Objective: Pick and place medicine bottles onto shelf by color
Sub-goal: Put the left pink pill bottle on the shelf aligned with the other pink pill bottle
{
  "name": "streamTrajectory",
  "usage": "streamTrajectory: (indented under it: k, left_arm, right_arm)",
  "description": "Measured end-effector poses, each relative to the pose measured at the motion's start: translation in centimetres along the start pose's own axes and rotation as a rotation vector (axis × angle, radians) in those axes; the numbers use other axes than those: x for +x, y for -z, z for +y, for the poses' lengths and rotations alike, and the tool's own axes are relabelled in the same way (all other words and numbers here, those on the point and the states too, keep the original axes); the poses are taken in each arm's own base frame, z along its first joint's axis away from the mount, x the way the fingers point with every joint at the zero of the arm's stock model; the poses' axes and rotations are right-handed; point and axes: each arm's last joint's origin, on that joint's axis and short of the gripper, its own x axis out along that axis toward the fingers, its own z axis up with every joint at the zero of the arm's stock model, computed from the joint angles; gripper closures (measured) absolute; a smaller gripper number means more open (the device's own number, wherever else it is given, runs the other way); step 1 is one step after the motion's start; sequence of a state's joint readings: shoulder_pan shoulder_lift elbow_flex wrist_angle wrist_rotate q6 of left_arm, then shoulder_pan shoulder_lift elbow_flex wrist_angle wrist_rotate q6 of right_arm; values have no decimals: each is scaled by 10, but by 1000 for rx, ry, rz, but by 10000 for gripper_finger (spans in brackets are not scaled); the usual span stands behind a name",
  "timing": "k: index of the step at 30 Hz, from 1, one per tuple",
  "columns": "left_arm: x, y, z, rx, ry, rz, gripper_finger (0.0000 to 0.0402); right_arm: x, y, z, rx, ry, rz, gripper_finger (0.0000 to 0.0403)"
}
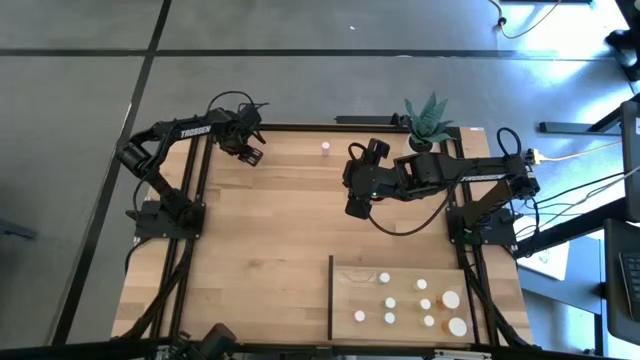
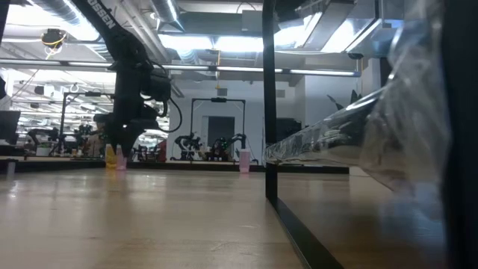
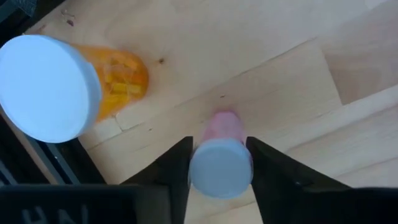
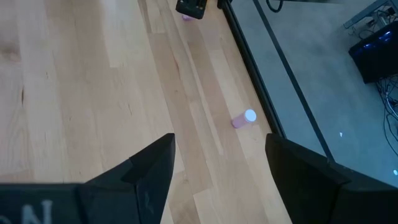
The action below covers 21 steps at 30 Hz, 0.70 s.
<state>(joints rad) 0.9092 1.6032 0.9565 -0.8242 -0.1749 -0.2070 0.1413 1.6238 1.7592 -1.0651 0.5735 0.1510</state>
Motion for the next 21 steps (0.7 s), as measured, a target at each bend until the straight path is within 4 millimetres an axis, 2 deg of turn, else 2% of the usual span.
streamTrajectory:
  k: [7, 16, 21]
  left_arm:
    - [0, 0, 0, 5, 0, 1, 294]
    - [0, 0, -1, 39, 10, 3, 298]
    - [-6, 2, -10, 119, 58, 23, 298]
  right_arm:
    - [0, 0, 0, 1, 0, 0, 151]
    - [0, 0, 0, 1, 0, 0, 151]
    - [0, 0, 0, 1, 0, 0, 151]
